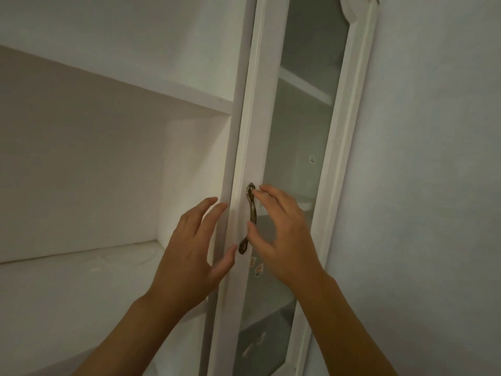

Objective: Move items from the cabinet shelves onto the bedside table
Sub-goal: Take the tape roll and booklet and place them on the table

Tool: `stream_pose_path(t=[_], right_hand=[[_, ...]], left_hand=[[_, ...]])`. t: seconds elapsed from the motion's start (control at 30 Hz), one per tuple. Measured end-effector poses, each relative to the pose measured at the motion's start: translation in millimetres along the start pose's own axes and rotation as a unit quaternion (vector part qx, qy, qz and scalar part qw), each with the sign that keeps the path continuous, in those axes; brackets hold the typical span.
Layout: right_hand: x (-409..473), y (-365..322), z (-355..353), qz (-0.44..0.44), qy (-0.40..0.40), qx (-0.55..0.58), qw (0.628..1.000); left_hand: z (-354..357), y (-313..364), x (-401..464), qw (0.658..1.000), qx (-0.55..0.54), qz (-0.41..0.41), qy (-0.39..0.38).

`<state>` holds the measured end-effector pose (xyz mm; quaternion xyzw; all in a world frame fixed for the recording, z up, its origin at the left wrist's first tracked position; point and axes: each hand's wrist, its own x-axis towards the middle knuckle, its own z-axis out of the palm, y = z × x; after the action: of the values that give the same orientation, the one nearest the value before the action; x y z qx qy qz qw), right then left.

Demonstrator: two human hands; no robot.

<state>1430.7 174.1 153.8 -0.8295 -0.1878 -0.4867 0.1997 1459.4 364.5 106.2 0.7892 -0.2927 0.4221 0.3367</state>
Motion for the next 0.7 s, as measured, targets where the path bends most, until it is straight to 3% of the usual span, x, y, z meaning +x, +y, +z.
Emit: stream_pose_path(t=[0.37, 0.7], right_hand=[[14.5, 32.2, 51.3, -0.113, 0.095, 0.035, 0.988], [12.6, 28.7, 62.1, -0.108, 0.129, 0.013, 0.986]], left_hand=[[43.6, -39.8, 6.6, 0.995, 0.032, 0.081, 0.04], [51.8, -52.3, 1.3, 0.995, -0.018, 0.098, 0.022]])
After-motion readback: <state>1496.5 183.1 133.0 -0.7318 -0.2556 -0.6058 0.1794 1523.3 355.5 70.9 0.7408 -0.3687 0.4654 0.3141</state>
